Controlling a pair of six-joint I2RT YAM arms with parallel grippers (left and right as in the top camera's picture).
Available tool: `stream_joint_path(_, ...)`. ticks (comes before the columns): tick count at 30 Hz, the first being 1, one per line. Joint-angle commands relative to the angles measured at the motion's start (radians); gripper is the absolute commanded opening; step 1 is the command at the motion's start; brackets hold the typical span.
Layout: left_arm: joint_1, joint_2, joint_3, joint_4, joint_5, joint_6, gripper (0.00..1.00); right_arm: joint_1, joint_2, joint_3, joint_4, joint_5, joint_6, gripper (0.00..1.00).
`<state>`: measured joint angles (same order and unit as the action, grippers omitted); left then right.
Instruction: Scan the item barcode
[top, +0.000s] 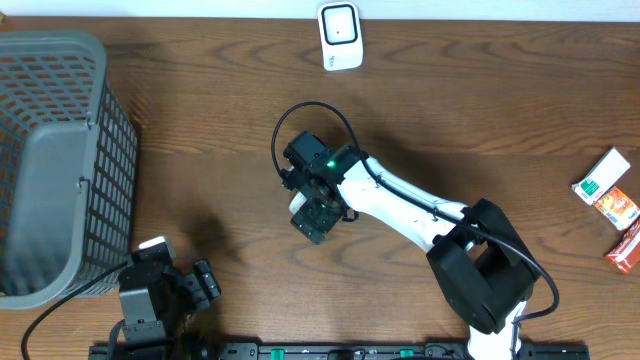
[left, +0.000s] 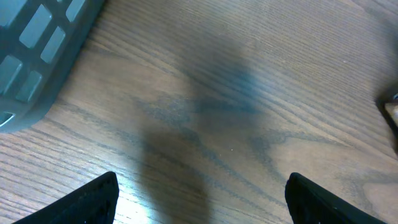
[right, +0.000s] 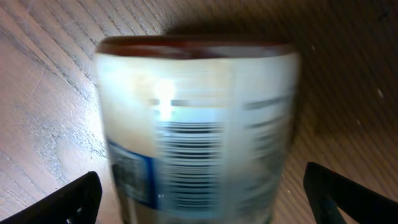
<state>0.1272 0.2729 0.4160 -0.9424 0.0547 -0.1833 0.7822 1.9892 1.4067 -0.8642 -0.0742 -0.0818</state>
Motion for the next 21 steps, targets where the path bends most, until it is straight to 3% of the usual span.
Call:
stream_joint_path(1, 0.001, -0.002, 0.006, -0.003, 0.008, 0.006, 0.86, 0.001, -0.001, -0.017, 0.009, 0.005, -0.009, 0.96)
stream_joint_path(8, 0.001, -0.002, 0.006, -0.003, 0.008, 0.005, 0.86, 0.001, -0.001, -0.018, 0.027, 0.005, 0.008, 0.74)
stream_joint_path(14, 0.000, -0.002, 0.006, -0.003, 0.008, 0.006, 0.86, 0.001, -0.001, -0.018, 0.023, 0.005, 0.054, 0.66)
stream_joint_path(21, 0.000, -0.002, 0.006, -0.003, 0.008, 0.005, 0.86, 0.001, -0.002, 0.014, -0.032, 0.005, 0.077, 0.66)
